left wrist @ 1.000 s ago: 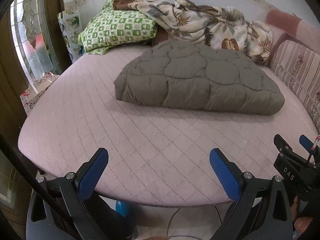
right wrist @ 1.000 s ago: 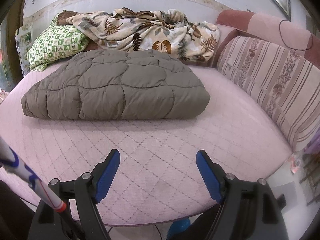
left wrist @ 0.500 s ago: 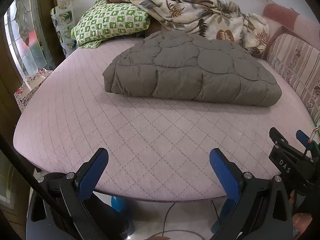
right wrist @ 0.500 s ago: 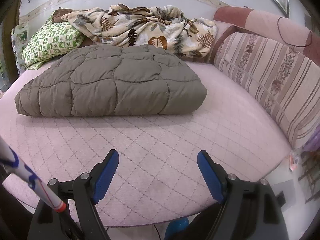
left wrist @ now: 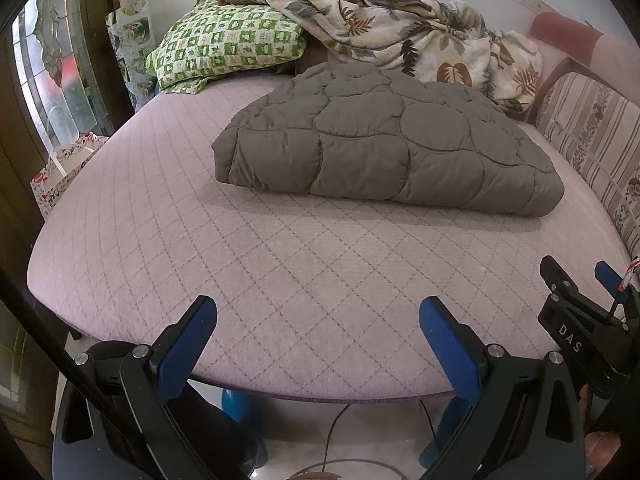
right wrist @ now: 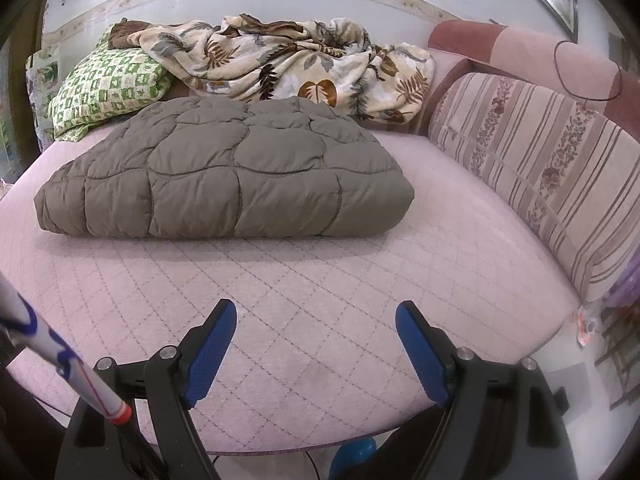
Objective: Fold large clothes
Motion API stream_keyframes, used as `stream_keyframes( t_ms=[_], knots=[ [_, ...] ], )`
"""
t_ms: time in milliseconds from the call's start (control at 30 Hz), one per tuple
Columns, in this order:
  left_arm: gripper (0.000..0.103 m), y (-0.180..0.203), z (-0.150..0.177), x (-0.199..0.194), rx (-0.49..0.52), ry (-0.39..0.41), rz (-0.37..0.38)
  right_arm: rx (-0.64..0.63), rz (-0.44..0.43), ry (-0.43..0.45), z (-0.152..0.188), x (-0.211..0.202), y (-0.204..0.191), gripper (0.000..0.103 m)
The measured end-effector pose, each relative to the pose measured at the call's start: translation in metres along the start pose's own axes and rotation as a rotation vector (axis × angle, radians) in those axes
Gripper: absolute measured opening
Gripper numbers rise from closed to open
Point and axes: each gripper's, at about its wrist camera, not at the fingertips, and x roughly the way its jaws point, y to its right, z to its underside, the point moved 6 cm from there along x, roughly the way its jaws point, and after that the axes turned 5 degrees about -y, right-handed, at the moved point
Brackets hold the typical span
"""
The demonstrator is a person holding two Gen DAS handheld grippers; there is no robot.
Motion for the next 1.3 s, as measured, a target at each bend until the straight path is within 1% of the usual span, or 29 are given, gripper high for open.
stream_keyframes(
  t_ms=[233, 433, 1067, 1167, 1300],
  knots=[
    [0.101, 0.000, 0.002, 0.003, -0.005, -0.020, 0.006, -0.002, 0.002, 0.004, 0.000, -0.003, -0.002, 0.086],
    [0.101, 0.001, 0.004, 0.004, -0.004, -0.025, 0.012, -0.010, 0.010, 0.026, -0.001, -0.008, -0.002, 0.088],
    [0.101, 0.002, 0.007, 0.007, -0.004, -0.041, 0.015, -0.012, 0.001, 0.043, -0.001, -0.011, -0.005, 0.089],
    [0.101, 0.001, 0.007, 0.006, -0.004, -0.032, 0.009, -0.009, -0.001, 0.047, -0.001, -0.012, -0.004, 0.089],
    [0.101, -0.003, 0.002, 0.000, -0.004, 0.020, -0.027, 0.001, -0.014, 0.070, -0.004, -0.014, -0.003, 0.089]
  ],
)
